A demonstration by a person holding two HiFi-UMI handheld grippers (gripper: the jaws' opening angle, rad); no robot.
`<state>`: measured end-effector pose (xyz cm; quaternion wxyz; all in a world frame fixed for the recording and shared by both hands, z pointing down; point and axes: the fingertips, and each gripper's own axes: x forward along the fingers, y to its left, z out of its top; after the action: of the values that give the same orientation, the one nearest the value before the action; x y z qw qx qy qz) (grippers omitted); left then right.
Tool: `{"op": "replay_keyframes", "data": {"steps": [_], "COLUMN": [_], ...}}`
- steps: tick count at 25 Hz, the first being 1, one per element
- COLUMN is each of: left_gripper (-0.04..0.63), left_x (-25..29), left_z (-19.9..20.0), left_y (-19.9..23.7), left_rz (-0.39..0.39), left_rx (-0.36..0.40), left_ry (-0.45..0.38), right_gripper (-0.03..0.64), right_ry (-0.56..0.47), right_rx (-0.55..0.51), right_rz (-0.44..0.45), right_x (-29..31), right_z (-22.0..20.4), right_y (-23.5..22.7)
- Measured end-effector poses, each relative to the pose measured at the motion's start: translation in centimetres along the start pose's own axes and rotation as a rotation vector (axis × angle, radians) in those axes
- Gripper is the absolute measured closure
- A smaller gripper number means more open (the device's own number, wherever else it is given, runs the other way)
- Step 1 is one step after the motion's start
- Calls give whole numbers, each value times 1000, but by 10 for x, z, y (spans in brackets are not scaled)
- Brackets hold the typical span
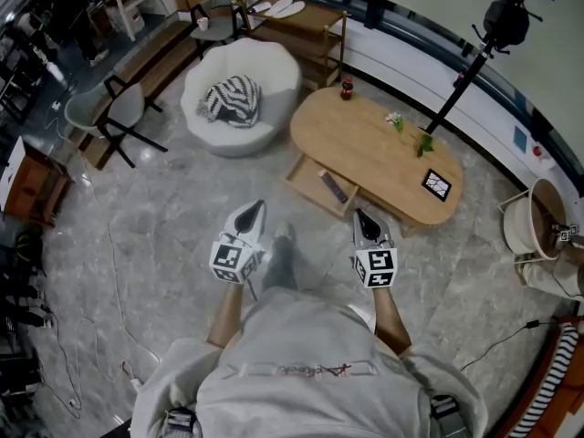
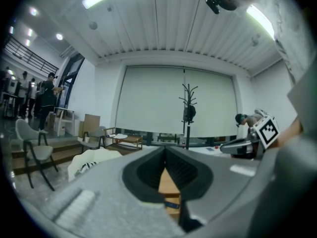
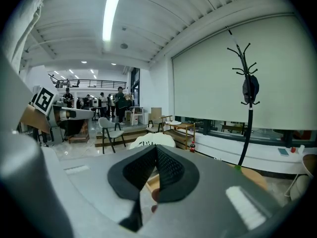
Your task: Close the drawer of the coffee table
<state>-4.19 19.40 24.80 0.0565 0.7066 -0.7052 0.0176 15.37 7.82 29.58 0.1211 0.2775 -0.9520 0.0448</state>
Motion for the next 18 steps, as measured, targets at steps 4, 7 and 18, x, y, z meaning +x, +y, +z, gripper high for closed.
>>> {"op": "replay_keyframes", "data": {"steps": [4,7,18], "left_gripper": [595,595,595], "left_x": [18,34,90], "left_z": [-3,-3,-6], "left_y": [15,29,102], "left_rz": [-7,-12,-36], "left_rx": [-3,-5,-41], "left_ry": [7,9,27], "right_gripper": [614,614,614], "right_ry": [6,12,49], "right_rx": [1,-1,-8], "right_rz": [-5,-7,-24], "right_x": [22,41,125], "right_z": [1,6,23], "right_y": [-5,-9,-12]}}
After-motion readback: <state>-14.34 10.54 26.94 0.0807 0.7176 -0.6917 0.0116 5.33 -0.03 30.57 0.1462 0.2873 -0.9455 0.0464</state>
